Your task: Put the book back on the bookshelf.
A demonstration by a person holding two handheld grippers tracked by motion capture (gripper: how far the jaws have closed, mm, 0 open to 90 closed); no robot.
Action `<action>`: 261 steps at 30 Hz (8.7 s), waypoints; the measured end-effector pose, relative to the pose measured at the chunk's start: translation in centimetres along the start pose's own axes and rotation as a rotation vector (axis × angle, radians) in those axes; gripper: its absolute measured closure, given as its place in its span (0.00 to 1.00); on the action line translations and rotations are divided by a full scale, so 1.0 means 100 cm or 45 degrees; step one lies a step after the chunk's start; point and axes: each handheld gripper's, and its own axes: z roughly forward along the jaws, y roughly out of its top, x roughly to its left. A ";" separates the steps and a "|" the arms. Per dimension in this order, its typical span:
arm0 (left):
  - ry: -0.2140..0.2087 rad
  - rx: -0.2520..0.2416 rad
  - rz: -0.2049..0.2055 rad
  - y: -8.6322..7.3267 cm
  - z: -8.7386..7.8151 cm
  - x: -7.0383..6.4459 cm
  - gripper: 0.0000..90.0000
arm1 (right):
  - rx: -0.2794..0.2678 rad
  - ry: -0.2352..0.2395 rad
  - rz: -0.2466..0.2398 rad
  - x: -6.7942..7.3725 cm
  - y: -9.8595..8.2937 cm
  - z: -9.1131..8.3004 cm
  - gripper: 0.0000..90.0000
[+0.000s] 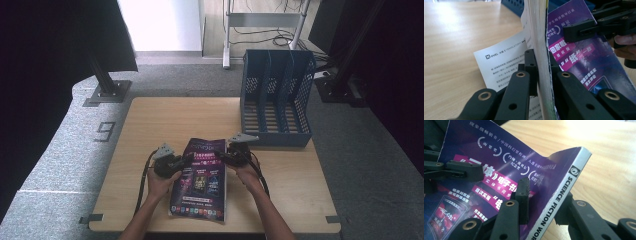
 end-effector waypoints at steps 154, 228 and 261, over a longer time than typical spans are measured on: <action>0.054 -0.233 0.189 0.086 -0.025 -0.006 0.19 | -0.487 0.050 -0.413 0.055 0.024 -0.080 0.91; 0.123 -0.129 0.166 0.039 -0.061 0.001 0.17 | -0.364 0.037 -0.358 0.049 0.040 -0.046 0.91; 0.153 -0.007 0.102 -0.008 -0.064 0.011 0.17 | -0.414 -0.014 -0.234 0.050 0.050 -0.050 0.91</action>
